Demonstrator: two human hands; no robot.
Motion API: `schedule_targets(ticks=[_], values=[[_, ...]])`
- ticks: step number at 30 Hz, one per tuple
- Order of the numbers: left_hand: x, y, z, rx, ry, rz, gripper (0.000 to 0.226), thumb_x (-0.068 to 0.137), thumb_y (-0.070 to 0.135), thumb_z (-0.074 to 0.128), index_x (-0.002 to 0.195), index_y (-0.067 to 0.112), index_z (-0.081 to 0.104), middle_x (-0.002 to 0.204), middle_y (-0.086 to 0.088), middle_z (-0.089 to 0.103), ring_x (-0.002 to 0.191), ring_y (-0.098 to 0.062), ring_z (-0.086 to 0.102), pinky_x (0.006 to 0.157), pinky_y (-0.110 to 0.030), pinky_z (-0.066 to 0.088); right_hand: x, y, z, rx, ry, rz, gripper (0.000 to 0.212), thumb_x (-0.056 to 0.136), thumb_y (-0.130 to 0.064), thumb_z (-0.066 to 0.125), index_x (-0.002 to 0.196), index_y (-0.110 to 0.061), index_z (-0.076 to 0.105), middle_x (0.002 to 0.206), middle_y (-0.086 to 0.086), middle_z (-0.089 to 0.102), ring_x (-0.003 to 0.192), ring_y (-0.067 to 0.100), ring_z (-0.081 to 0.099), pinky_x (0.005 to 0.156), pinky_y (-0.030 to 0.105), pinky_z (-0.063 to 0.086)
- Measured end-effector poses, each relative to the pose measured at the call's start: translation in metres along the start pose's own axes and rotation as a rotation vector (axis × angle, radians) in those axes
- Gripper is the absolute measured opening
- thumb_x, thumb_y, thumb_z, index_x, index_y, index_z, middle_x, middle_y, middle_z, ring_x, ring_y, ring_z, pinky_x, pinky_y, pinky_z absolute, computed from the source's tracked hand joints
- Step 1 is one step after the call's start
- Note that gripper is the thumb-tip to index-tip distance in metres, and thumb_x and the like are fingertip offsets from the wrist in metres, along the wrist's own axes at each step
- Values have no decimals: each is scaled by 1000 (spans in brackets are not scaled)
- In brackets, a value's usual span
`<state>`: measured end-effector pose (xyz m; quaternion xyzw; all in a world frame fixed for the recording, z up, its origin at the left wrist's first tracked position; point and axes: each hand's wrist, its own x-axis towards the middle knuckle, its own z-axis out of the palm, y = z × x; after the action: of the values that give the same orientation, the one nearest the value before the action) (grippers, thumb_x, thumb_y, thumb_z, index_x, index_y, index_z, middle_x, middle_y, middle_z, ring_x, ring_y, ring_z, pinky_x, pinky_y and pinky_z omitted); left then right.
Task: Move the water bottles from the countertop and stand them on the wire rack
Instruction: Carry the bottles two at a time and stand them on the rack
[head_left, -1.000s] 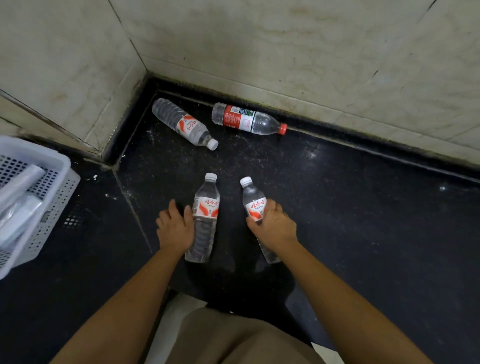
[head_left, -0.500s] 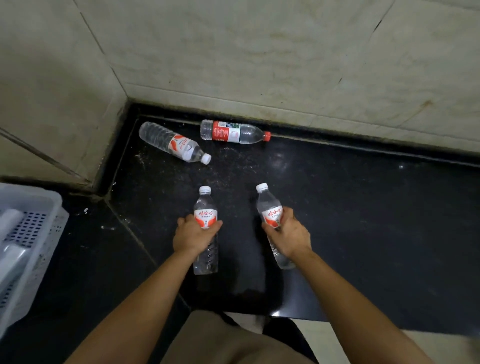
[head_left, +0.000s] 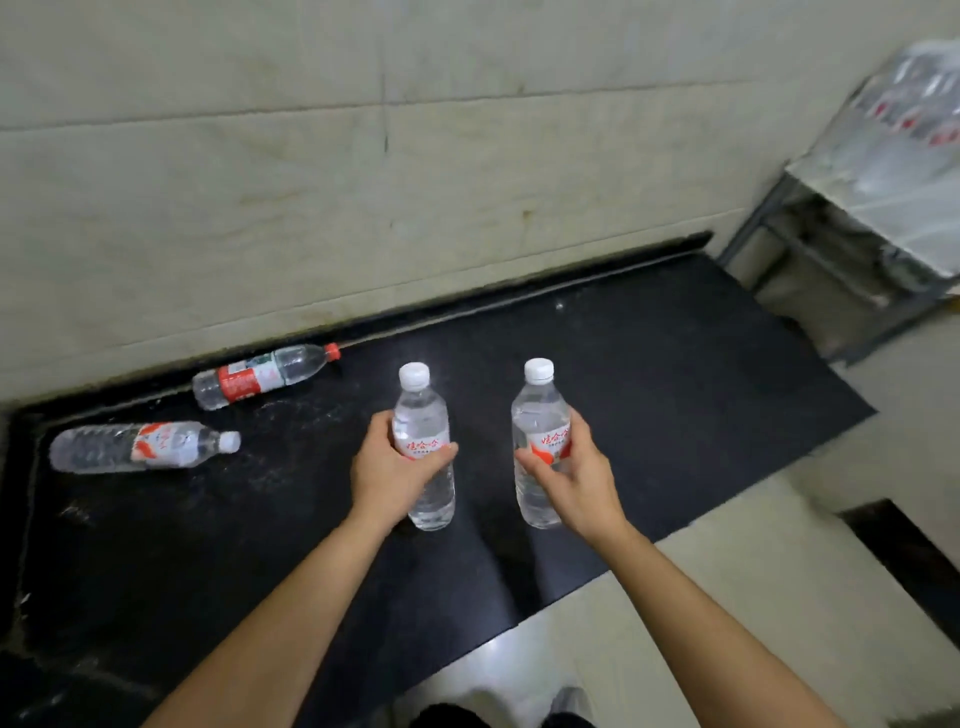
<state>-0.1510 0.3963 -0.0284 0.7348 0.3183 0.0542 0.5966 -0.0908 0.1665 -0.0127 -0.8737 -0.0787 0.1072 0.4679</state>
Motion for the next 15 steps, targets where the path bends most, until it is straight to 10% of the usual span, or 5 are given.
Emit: schedule_targets(ticks=[15], values=[[-173, 206, 299, -40, -280, 565, 47, 74, 29, 88, 117, 27, 69, 96, 14, 76, 86, 1, 70, 78, -23, 54, -91, 113, -341, 120, 614, -35, 81, 78, -58, 76, 147, -42, 38, 133, -19, 63, 120, 9, 63, 104, 46, 51]])
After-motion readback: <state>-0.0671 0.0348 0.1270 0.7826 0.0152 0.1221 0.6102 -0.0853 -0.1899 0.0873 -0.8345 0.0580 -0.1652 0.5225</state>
